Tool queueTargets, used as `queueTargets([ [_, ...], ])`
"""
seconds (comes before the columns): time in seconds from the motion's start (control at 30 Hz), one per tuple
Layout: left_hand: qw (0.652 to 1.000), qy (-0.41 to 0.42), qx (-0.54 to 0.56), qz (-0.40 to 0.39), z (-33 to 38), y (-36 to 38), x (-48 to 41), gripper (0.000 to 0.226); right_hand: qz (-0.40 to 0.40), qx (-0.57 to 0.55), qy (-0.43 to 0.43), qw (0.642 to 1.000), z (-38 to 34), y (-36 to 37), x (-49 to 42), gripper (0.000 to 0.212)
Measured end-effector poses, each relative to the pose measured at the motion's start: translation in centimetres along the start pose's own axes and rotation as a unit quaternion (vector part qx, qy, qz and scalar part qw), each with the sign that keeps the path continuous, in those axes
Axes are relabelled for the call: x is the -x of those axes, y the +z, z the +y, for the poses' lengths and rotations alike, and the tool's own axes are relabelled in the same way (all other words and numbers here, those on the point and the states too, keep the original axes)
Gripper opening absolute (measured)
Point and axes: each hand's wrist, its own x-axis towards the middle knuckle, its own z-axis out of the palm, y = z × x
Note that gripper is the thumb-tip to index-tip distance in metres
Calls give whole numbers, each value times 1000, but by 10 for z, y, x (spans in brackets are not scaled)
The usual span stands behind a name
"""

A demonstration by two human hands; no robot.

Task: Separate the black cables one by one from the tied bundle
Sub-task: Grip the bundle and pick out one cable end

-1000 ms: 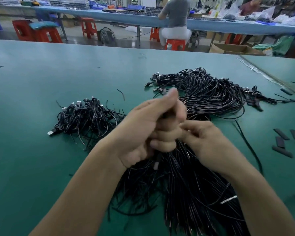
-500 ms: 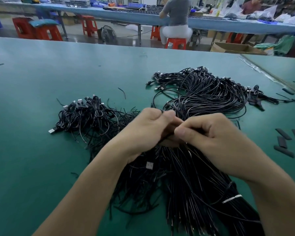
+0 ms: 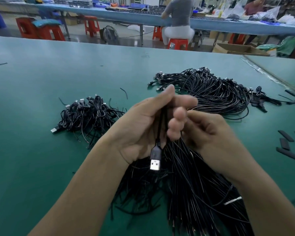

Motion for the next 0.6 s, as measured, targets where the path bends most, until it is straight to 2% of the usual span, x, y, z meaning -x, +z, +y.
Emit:
queueTargets([
  [0.1, 993, 82, 72, 46, -1, -3, -5, 41, -57, 103, 9, 993, -4, 2, 2, 31],
  [0.17, 984, 126, 51, 116, -4, -9, -10, 40, -103, 149, 17, 983, -7, -2, 5, 32],
  [0.2, 975, 140, -8, 170, -7, -12, -13, 37, -112, 169, 11, 979, -9, -5, 7, 35],
  [0.27, 930, 145, -202, 271, -14, -17, -13, 33, -93, 190, -11, 977, -12, -10, 8, 35],
  [0.3, 907, 119, -292, 280, -16, -17, -12, 34, -65, 180, -20, 981, -14, -12, 8, 31],
  [0.33, 901, 71, -345, 252, -18, -16, -9, 38, -33, 156, -26, 987, -15, -15, 7, 27],
  [0.37, 912, 7, -358, 201, -19, -12, -6, 44, -3, 129, -28, 991, -14, -17, 6, 24],
  [0.43, 936, -97, -318, 114, -18, -3, -3, 56, 26, 78, -27, 996, -11, -20, 4, 21],
  [0.5, 943, -124, -290, 104, -15, -4, -1, 60, 50, 45, -37, 997, -6, -19, 3, 19],
  [0.6, 964, -141, -214, 77, -7, -5, 1, 48, 109, 30, -37, 993, 2, -15, 0, 26],
])
